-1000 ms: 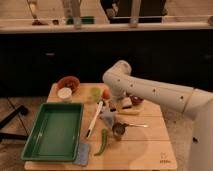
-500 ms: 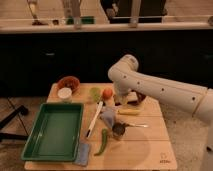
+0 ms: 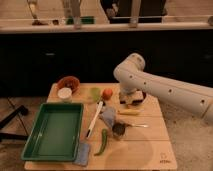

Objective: Wipe purple bowl with eraser

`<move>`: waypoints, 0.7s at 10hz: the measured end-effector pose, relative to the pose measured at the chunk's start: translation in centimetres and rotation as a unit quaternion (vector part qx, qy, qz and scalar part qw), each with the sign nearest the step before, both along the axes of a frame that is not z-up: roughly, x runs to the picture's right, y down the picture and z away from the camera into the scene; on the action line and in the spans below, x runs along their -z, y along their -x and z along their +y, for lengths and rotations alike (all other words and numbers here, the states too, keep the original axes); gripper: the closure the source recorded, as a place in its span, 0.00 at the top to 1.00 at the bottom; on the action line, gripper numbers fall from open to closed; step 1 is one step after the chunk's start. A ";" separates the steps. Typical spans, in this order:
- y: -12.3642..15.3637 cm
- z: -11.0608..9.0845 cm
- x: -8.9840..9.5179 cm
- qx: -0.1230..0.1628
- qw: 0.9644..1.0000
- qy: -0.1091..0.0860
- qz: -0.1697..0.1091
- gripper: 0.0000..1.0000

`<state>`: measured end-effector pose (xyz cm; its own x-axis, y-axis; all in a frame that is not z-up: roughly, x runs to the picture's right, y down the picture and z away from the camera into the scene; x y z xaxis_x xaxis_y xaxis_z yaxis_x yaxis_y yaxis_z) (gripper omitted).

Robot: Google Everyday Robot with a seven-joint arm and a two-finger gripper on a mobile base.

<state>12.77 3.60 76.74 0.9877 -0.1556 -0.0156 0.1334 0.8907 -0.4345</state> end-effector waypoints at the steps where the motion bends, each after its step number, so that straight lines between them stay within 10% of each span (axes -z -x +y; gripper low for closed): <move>1: -0.6 -0.4 0.5 -0.005 1.000 -0.007 0.004 0.02; 7: -3.9 -1.5 2.6 -0.047 0.998 -0.043 0.017 0.02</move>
<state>16.68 2.08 74.16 0.9965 -0.0595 -0.0580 0.0348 0.9327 -0.3589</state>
